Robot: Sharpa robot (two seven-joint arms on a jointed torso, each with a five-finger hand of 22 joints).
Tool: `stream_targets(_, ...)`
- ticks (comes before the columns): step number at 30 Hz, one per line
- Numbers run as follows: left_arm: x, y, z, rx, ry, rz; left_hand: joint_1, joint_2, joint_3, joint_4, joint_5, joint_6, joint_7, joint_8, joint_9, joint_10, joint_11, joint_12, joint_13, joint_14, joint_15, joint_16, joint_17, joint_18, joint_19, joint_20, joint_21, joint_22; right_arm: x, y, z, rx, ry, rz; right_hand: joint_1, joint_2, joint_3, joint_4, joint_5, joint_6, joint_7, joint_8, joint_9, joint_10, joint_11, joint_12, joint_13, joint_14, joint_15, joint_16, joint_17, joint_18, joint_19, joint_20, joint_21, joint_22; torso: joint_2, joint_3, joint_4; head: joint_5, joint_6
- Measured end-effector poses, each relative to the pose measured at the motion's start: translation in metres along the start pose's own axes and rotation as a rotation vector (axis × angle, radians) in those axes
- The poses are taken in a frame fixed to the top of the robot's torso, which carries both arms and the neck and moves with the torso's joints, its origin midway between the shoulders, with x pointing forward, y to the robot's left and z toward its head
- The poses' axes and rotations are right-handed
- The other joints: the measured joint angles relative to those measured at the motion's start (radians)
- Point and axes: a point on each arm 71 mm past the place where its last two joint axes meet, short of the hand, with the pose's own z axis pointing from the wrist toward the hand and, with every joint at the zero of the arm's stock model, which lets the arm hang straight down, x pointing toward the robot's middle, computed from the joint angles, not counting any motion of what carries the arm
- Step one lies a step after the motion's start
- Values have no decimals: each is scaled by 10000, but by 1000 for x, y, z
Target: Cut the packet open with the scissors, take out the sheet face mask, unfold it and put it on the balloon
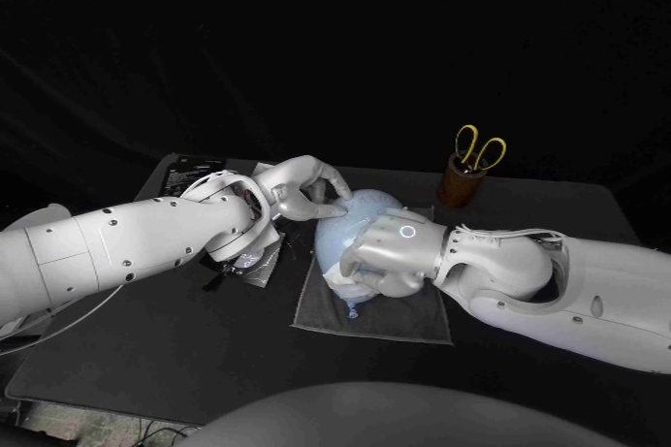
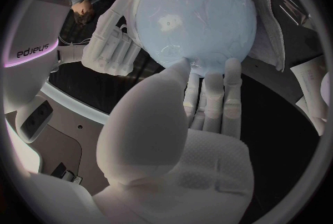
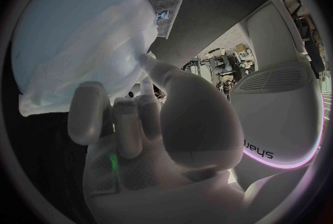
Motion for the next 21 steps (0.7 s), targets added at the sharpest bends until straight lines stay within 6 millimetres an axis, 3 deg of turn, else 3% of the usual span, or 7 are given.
stream_targets(21,1,0,0,-74,100,-45,0,0,28,-27,1,-1,-1,-36,-34,1,0,43,-31,-72,1,79,-71,-6,0,0,39,28,-2,1,-4,-32,-262,93,-346,345,-68,292,-37,230,-58,335,271,49,-51,-2,0,-32,-37,-29,-7,-2,53,-57,118,7,-3,4,-2,-19,63)
